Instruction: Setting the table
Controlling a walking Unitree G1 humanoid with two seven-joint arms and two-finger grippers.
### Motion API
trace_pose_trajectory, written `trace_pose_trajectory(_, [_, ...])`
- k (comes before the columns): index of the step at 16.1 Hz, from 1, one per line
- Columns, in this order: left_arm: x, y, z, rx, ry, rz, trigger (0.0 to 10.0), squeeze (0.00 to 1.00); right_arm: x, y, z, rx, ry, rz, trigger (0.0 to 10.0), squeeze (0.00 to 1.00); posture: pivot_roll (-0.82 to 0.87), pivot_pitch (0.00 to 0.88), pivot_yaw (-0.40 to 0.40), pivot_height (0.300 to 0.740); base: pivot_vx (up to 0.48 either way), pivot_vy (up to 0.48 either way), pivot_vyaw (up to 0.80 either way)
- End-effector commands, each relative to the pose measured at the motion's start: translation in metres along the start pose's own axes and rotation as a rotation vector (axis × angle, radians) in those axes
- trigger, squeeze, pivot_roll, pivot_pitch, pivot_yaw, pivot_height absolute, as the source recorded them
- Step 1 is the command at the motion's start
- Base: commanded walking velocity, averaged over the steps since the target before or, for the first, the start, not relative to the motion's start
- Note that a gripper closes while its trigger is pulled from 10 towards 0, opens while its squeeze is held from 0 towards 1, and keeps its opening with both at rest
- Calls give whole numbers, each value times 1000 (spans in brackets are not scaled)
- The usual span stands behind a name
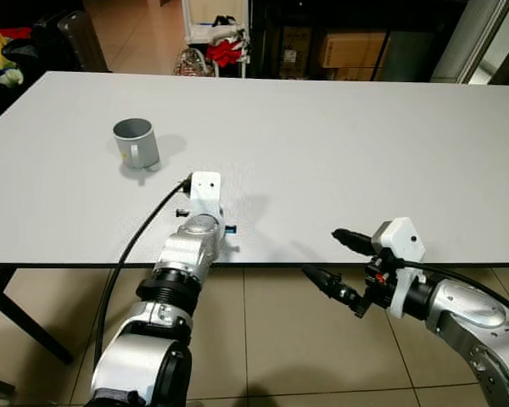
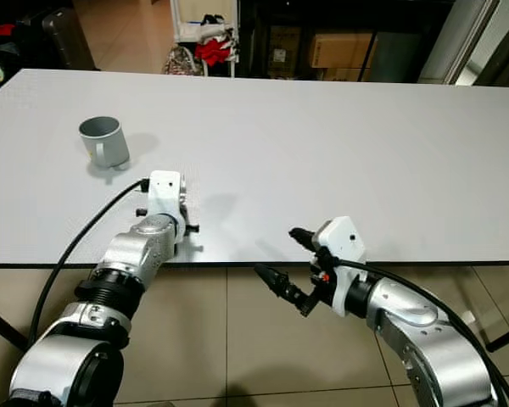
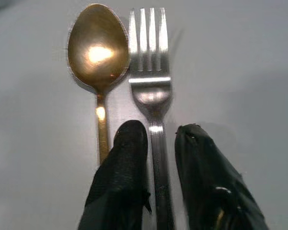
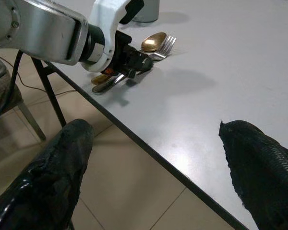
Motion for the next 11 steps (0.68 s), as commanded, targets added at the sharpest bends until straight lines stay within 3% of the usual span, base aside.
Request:
trace_pose_trajectory(1, [2, 5, -9, 20, -61, -2, 10000, 1000, 0, 5, -3, 21, 5, -12, 10000, 0, -42, 0, -11, 740, 0, 0, 0])
trace_pose_trajectory(5, [6, 26, -7, 6, -99, -84, 10000, 1000, 4, 9, -6, 36, -8, -21, 10000, 0, -37, 0, -9, 740, 0, 0, 0])
trace_pose_trajectory(6, [9, 38, -1, -10, -90, -135, 10000, 882, 5, 11, -7, 44, -18, -22, 10000, 0, -37, 0, -9, 740, 0, 0, 0])
trace_pose_trajectory(7, [11, 48, 4, -22, -84, -178, 10000, 290, 6, 12, -8, 49, -32, -26, 10000, 0, -29, 0, -10, 740, 0, 0, 0])
trace_pose_trajectory(8, [16, 62, 10, -43, -88, -247, 10000, 0, 6, 16, -9, 52, -55, -37, 10000, 0, -29, 0, -10, 740, 0, 0, 0])
trace_pose_trajectory(10, [32, 88, 17, -108, -134, -409, 10000, 0, 5, 24, -11, 48, -138, -73, 10000, 0, -16, 0, -6, 740, 0, 0, 0])
trace_pose_trajectory(11, [47, 102, 19, -140, -193, -515, 10000, 0, 4, 27, -18, 43, -279, -98, 10000, 0, -12, 0, -6, 740, 0, 0, 0])
Point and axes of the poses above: a point about 5 cm out from each wrist's last joint towards the gripper, its own x axis pointing back from the gripper into the wrist, its own y axis along the axis of the wrist's last joint, z = x × y, the point moved 2 cm from there along -x, pointing out of the wrist towards the gripper, and after that the axes turned 10 degrees about x, right-handed, at the moved point
